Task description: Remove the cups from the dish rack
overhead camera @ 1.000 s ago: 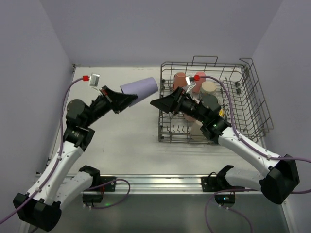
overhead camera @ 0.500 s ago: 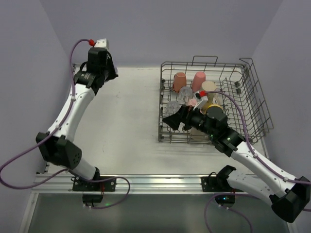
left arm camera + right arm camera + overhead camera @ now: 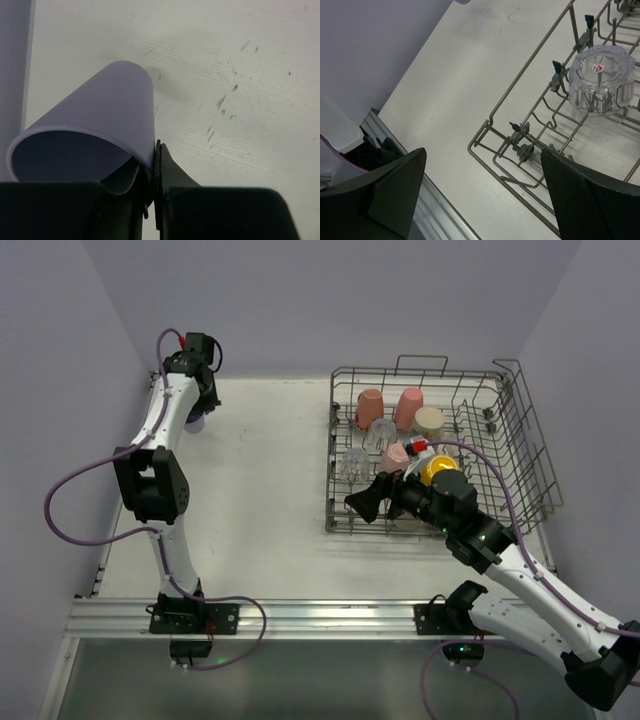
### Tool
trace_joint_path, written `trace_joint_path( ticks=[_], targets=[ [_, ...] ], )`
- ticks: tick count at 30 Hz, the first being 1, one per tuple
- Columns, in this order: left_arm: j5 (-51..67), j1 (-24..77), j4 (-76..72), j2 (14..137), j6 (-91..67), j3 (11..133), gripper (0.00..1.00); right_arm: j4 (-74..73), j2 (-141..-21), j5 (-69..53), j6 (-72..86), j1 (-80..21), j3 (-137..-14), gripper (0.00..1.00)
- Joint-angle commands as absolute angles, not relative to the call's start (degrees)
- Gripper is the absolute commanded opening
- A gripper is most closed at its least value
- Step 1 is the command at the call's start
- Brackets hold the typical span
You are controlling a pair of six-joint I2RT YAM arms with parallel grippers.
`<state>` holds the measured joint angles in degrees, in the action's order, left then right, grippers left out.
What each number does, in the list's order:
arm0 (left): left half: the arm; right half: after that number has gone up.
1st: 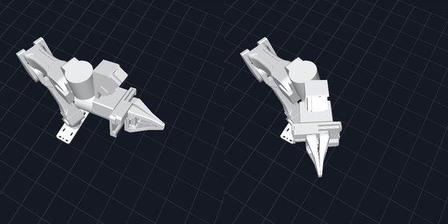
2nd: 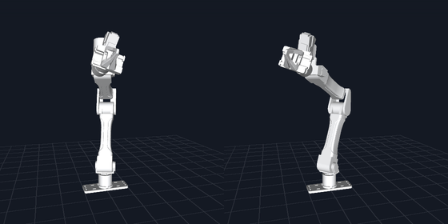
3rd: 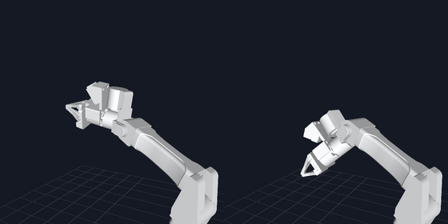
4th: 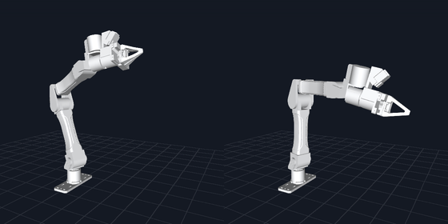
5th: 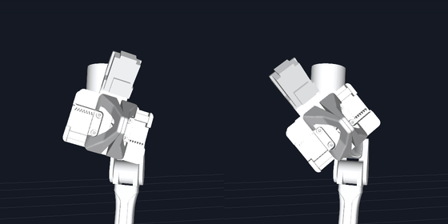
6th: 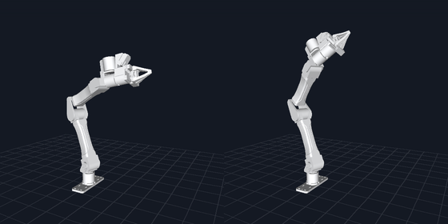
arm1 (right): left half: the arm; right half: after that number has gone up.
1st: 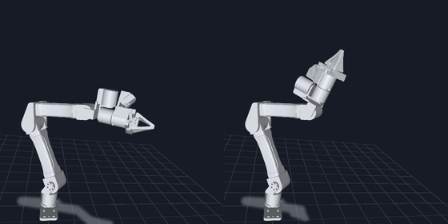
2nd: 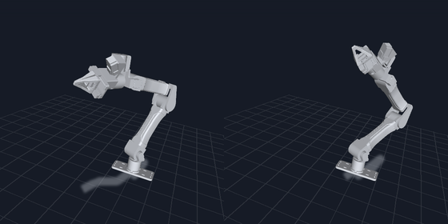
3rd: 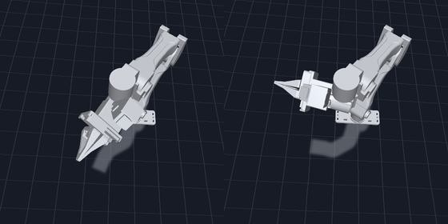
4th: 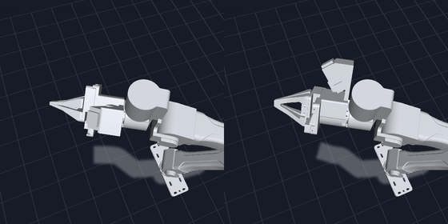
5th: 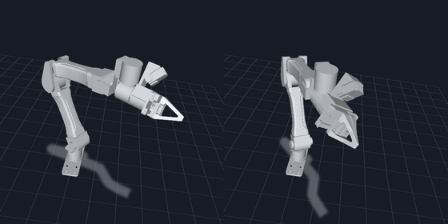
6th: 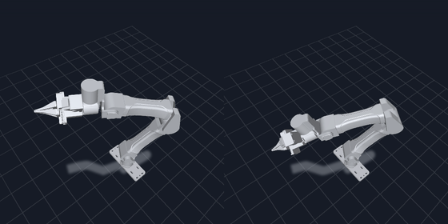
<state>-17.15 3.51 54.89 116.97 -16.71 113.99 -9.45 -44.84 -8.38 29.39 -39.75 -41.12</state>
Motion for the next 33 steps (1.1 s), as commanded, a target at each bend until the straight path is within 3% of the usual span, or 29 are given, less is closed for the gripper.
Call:
trace_joint_path(
  ticks=[1, 8, 13, 24, 27, 31, 33],
  targets=[
    [-17.1, 2.5, 59.7, 118.2, -13.8, 117.2, 0.00, -9.1, -45.7, -8.6, 27.2, -39.9, -40.4, 0.99],
    [-11.8, -1.6, 59.6, 120.3, -13.4, 114.2, 0.00, -7.9, -47.3, -10.2, 27.2, -39.9, -39.9, 0.99],
    [-10.5, -3.7, 58.8, 120.4, -12.7, 114.4, 0.10, -7.4, -48.2, -10.5, 27.2, -39.9, -39.7, 0.99],
    [-6.3, -6.9, 57.6, 123.7, -12.6, 114.7, 0.17, -7.7, -47.5, -8.4, 26.8, -40.0, -39.5, 0.99],
    [-6.6, -7.4, 57.7, 124.3, -13.0, 115.7, 0.25, -7.9, -47.8, -7.6, 26.7, -40.0, -39.5, 0.99],
    [-7.7, -7.4, 58.1, 124.3, -13.4, 116.1, 0.51, -7.9, -47.7, -7.6, 26.6, -39.9, -39.8, 0.99],
    [-7.6, -7.4, 57.5, 123.1, -13.4, 115.6, 0.56, -8.0, -47.4, -7.3, 26.5, -40.0, -39.9, 0.99]
  ],
)
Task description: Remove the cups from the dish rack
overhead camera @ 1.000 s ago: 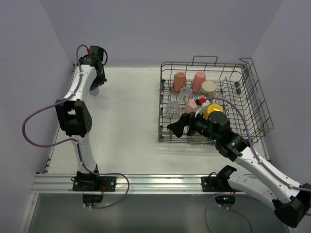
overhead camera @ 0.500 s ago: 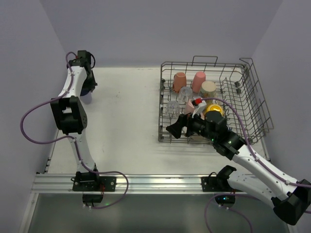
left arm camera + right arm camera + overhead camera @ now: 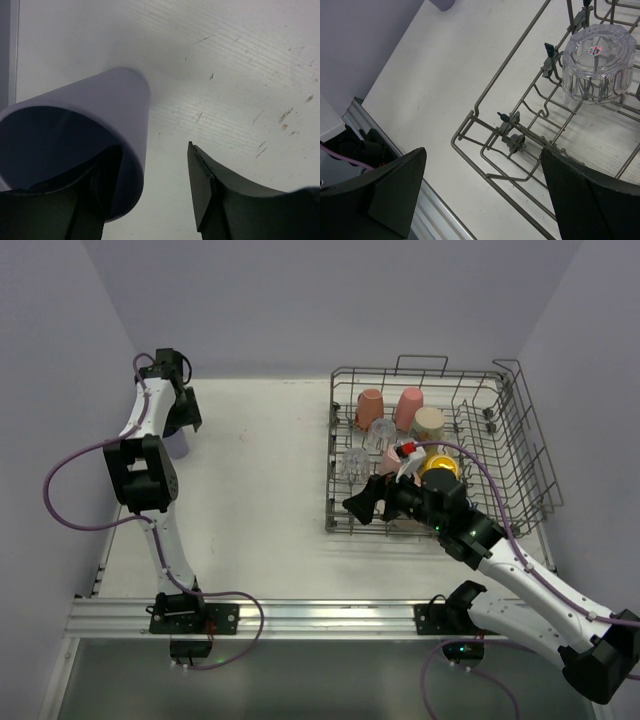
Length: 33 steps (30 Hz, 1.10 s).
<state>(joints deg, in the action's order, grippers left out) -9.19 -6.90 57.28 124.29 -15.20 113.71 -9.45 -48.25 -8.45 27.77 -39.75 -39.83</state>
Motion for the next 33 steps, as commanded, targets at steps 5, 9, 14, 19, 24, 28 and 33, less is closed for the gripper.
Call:
trace_joint_path(
  ticks=[5, 9, 14, 19, 24, 28, 33],
  targets=[
    [-6.7, -7.4, 56.0, 119.1, -14.1, 115.6, 0.80, -8.5, -46.6, -6.8, 26.5, -39.9, -40.4, 0.99],
    [-4.6, -7.4, 55.2, 116.7, -14.8, 115.9, 1.00, -9.3, -46.2, -5.9, 26.6, -40.0, -41.1, 0.99],
    [-1.6, -7.1, 52.8, 110.9, -15.5, 114.9, 1.00, -12.9, -45.0, -2.9, 26.6, -39.9, -42.9, 0.99],
    [-0.3, -4.1, 46.7, 102.1, -16.2, 110.4, 1.00, -16.2, -44.0, 2.3, 26.0, -39.9, -45.3, 0.93],
    [4.3, 8.9, 34.7, 86.6, -16.2, 94.2, 1.00, -18.8, -48.1, 7.9, 25.4, -39.7, -48.7, 0.79],
    [16.3, 17.1, 22.2, 72.1, -17.7, 77.9, 1.00, -20.5, -55.6, 12.3, 23.8, -39.6, -52.2, 0.76],
    [22.2, 20.3, 9.1, 57.4, -20.0, 57.6, 1.00, -22.7, -65.8, 13.6, 19.5, -39.6, -60.4, 0.72]
  ],
)
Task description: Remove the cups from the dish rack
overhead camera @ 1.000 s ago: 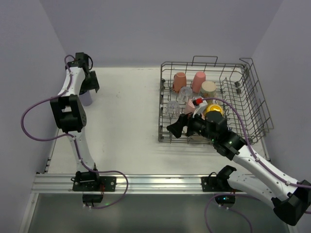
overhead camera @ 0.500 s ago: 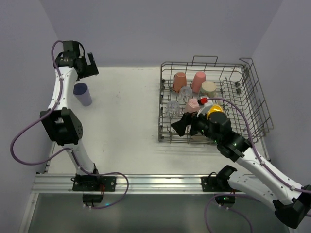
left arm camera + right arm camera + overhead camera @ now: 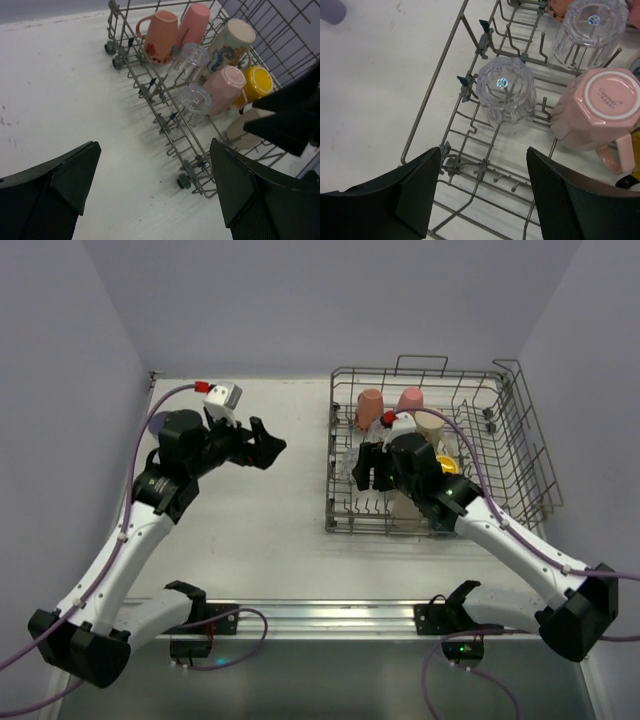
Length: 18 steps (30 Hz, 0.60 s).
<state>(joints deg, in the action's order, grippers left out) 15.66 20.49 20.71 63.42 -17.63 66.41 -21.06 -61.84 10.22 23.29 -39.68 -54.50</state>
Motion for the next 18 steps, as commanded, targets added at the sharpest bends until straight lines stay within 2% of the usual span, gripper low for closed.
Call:
trace_joint_path(
  ticks=[1, 6, 10, 13, 18],
  targets=[
    [23.4, 20.3, 8.4, 55.4, -20.0, 55.7, 1.00, -23.2, -67.8, 13.7, 18.7, -39.4, -61.9, 0.72],
    [21.5, 20.5, 10.9, 45.7, -14.5, 49.6, 1.00, -26.2, -80.5, 12.6, 12.9, -38.8, -71.4, 0.73],
    [13.4, 21.8, 10.6, 39.6, -13.8, 46.9, 1.00, -27.2, -85.1, 11.6, 9.0, -38.0, -73.9, 0.83],
    [12.7, 21.8, 10.0, 38.6, -14.1, 45.1, 1.00, -27.7, -86.4, 10.5, 7.6, -36.0, -74.5, 0.91],
    [12.3, 23.1, 10.9, 38.8, -14.0, 45.3, 1.00, -28.0, -90.1, 6.2, 6.2, -33.8, -75.0, 0.92]
  ],
)
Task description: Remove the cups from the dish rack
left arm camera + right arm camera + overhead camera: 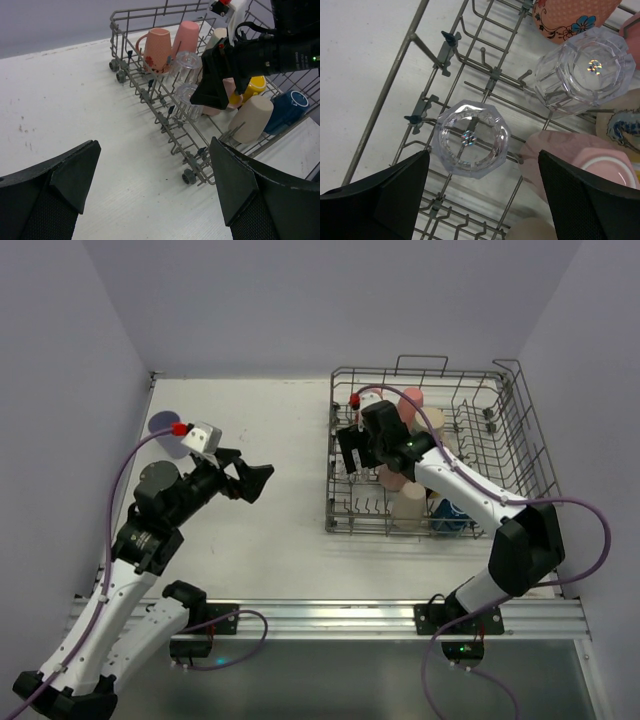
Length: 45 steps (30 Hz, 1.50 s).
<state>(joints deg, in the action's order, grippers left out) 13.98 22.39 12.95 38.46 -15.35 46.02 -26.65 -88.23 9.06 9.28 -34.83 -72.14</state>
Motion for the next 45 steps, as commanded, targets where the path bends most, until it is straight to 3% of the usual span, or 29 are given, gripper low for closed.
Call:
trace_joint_path(
  ticks=[1, 16, 20, 21, 23, 27, 35, 39, 45],
  targets=[
    [12.3, 23.2, 11.1, 38.7, -14.0, 45.4, 1.00, -28.6, -90.7, 5.8, 5.8, -33.7, -75.2, 0.92],
    [11.0, 23.1, 11.7, 40.2, -13.9, 45.5, 1.00, -29.4, -99.1, 2.5, 4.5, -33.3, -79.7, 0.91],
    [11.0, 23.0, 11.7, 40.6, -13.9, 45.5, 1.00, -27.8, -97.4, 4.0, 5.1, -33.3, -79.5, 0.68],
    [11.1, 23.0, 11.7, 40.8, -14.0, 45.5, 1.00, -27.4, -95.7, 5.3, 5.4, -33.3, -79.4, 0.56],
    [11.6, 23.0, 11.4, 41.2, -14.2, 45.6, 1.00, -26.7, -93.7, 6.6, 6.1, -33.3, -79.5, 0.54],
    [16.6, 23.0, 10.4, 43.5, -15.5, 46.0, 1.00, -25.1, -85.3, 9.3, 8.0, -33.4, -78.8, 0.36],
    [30.1, 23.0, 4.1, 47.5, -25.6, 47.6, 0.94, -13.9, -68.0, 3.0, 18.4, -33.4, -68.3, 0.35],
    [34.8, 23.1, -9.1, 47.8, -39.1, 42.4, 0.86, 2.0, -59.6, -7.4, 32.8, -33.4, -57.1, 0.34],
    [40.1, 23.4, -31.4, 48.6, -58.7, 33.2, 0.86, 23.5, -57.7, -23.3, 53.5, -33.5, -47.7, 0.32]
  ],
)
